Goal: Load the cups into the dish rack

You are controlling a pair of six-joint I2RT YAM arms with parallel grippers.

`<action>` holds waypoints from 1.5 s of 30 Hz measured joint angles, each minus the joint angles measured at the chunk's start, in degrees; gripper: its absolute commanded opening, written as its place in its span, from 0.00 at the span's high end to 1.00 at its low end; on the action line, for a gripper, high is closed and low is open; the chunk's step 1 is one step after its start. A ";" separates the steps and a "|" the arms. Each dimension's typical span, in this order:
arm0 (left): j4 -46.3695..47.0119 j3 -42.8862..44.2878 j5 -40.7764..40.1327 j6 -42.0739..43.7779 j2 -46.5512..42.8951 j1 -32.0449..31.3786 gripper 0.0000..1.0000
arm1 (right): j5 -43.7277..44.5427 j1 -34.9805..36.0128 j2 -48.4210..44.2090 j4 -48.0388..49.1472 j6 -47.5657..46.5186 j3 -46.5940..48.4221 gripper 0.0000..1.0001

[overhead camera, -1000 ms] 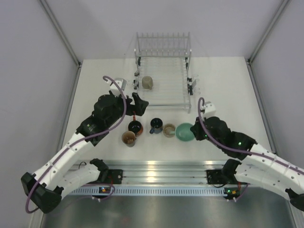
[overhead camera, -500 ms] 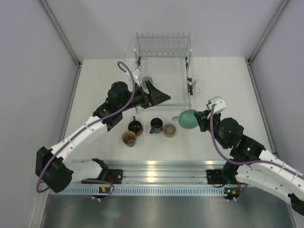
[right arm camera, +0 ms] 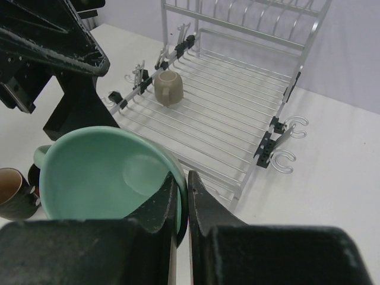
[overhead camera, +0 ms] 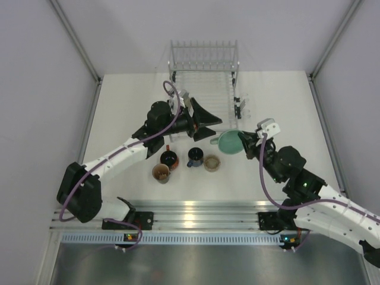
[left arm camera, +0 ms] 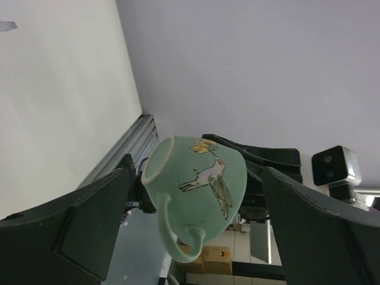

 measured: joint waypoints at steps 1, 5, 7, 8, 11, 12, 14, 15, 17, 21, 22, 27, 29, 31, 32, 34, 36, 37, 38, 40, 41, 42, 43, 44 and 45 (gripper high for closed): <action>1.11 -0.02 0.33 -1.33 0.04 0.00 0.02 | -0.22 0.00 0.42 0.48 -0.31 -0.09 1.00; 4.44 -0.07 0.87 -5.77 0.52 -0.11 0.02 | -0.57 0.00 1.20 2.05 -0.90 -1.25 1.00; 5.40 -0.17 0.90 -7.45 0.76 -0.26 0.02 | -0.59 0.00 1.22 2.54 -1.18 -1.86 1.00; 5.68 -0.42 0.87 -8.17 0.76 -0.37 0.02 | -0.61 0.00 1.22 2.56 -1.27 -1.97 1.00; 6.01 -1.49 0.81 -10.21 0.76 -0.74 0.02 | -0.61 0.00 1.22 3.56 -1.66 -2.25 1.00; 6.01 -1.86 0.81 -10.69 0.76 -0.83 0.02 | -0.61 0.00 1.22 4.04 -1.81 -2.25 1.00; 6.14 -2.58 0.81 -11.63 0.87 -0.94 0.02 | -0.59 0.00 0.98 4.85 -2.01 -2.25 1.00; 6.16 -2.82 0.81 -11.96 1.01 -0.98 0.02 | -0.59 0.00 0.83 5.18 -2.25 -2.25 1.00; 6.34 -3.39 0.81 -12.50 1.31 -1.01 0.02 | -0.57 0.00 0.42 5.64 -2.80 -2.25 1.00; 6.38 -3.82 0.52 -13.64 1.90 -1.36 0.02 | -0.55 0.00 0.17 7.50 -3.89 -2.25 1.00; 6.38 -3.82 0.37 -14.05 1.99 -1.57 0.02 | -0.57 0.00 0.24 8.09 -4.26 -2.25 1.00; 8.83 -3.82 -0.98 -17.90 2.14 -3.56 0.02 | -0.66 0.00 1.49 11.30 -5.77 -2.67 1.00; 10.21 -3.82 -1.53 -19.91 2.14 -4.59 0.02 | -0.66 0.00 2.21 12.02 -6.54 -3.08 1.00; 10.64 -3.89 -2.73 -21.27 2.14 -5.40 0.02 | -0.59 0.00 2.91 12.98 -7.32 -3.37 1.00; 10.69 -3.98 -3.19 -22.18 2.14 -5.66 0.02 | -0.61 0.00 3.17 13.44 -7.58 -3.37 1.00; 10.95 -4.11 -4.20 -23.43 2.12 -6.14 0.02 | -0.66 0.00 3.67 14.51 -8.24 -3.41 1.00; 11.50 -4.44 -5.20 -24.55 2.08 -6.51 0.02 | -0.66 0.00 3.80 15.65 -8.59 -3.85 1.00; 11.58 -4.61 -5.57 -25.09 2.01 -6.62 0.02 | -0.68 0.00 3.80 16.17 -8.72 -4.11 1.00; 11.72 -4.79 -5.88 -25.51 1.97 -6.75 0.02 | -0.79 0.00 3.80 16.92 -8.83 -4.46 1.00; 11.82 -5.03 -6.49 -26.16 1.92 -6.88 0.02 | -0.94 0.00 3.80 17.70 -8.83 -4.94 1.00; 11.89 -5.07 -6.71 -26.49 1.92 -6.91 0.02 | -1.05 0.00 3.80 18.12 -8.81 -5.14 1.00; 11.91 -5.07 -6.78 -26.88 1.92 -6.93 0.02 | -1.16 0.00 3.78 18.51 -8.81 -5.31 1.00; 12.00 -5.11 -6.91 -27.19 1.92 -6.93 0.02 | -1.40 0.00 3.78 18.82 -8.79 -5.40 1.00; 12.26 -5.20 -6.97 -27.54 1.92 -6.93 0.02 | -1.68 0.00 3.78 19.32 -8.74 -5.62 1.00; 12.44 -5.29 -6.99 -27.80 1.92 -6.93 0.02 | -1.90 0.00 3.72 19.50 -8.74 -5.68 1.00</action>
